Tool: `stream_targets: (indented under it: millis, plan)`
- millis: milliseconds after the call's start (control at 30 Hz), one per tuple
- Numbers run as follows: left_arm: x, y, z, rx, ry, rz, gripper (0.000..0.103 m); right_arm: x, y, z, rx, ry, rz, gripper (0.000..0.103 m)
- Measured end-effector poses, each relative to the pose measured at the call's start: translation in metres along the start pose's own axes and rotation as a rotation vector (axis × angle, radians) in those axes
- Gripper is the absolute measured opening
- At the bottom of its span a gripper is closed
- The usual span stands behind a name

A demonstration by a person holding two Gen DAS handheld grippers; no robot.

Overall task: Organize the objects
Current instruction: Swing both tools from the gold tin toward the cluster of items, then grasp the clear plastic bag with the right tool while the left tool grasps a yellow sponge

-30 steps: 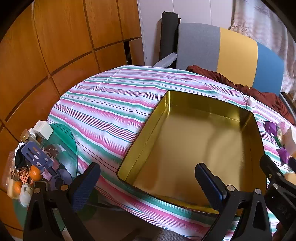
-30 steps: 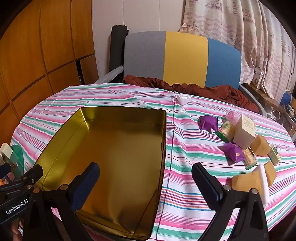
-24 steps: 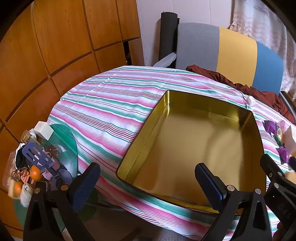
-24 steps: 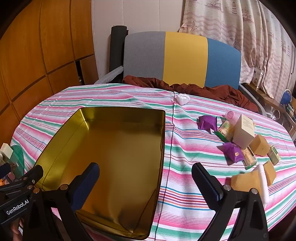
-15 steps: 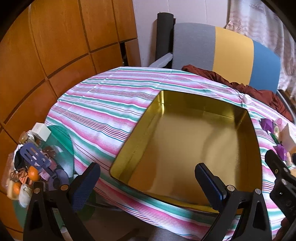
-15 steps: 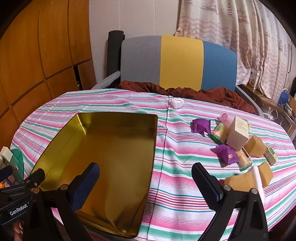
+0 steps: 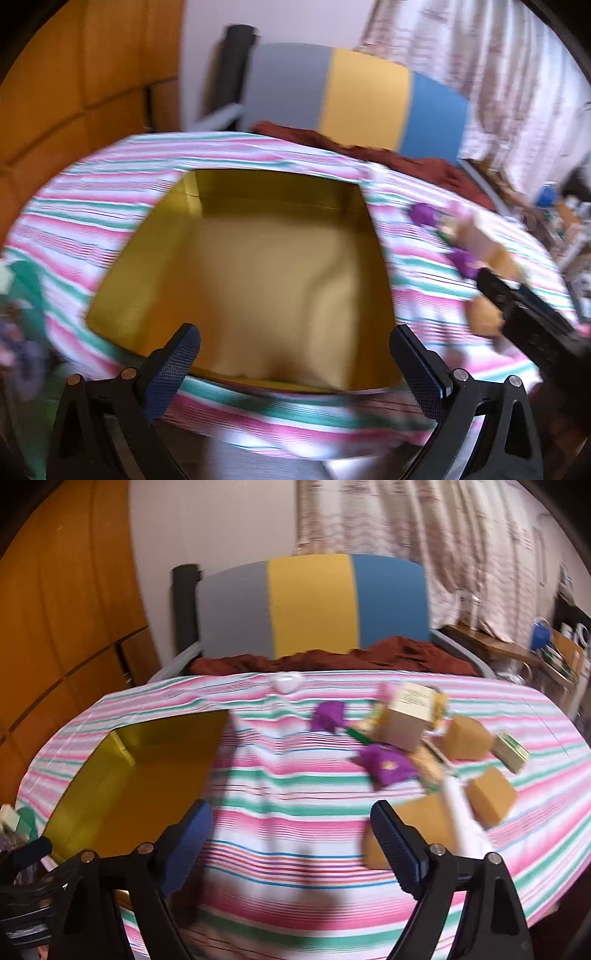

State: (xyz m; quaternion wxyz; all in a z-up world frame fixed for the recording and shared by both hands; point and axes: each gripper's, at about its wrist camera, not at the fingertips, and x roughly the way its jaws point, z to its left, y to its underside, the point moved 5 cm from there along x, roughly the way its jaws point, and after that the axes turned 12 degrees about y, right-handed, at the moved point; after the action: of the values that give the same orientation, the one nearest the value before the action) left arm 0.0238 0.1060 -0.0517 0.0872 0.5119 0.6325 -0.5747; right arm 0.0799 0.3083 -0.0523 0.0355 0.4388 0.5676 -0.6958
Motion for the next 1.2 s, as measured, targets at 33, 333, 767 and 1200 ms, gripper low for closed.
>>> stream_targets:
  millis: [33, 333, 767, 1200]
  plan:
    - [0.004, 0.002, -0.008, -0.003, 0.049, 0.021, 0.103, 0.001, 0.002, -0.016, 0.019, 0.017, -0.002, 0.085]
    - [0.018, 0.005, -0.069, -0.004, 0.288, 0.029, 0.103, 0.006, 0.017, -0.155, 0.236, 0.177, -0.025, 0.078]
    - [0.045, 0.021, -0.115, 0.172, 0.255, 0.119, 0.103, 0.067, 0.054, -0.158, 0.225, -0.011, 0.159, 0.053]
    - [0.078, 0.015, -0.149, 0.221, 0.302, 0.125, 0.103, 0.065, 0.061, -0.177, 0.247, 0.097, 0.113, 0.037]
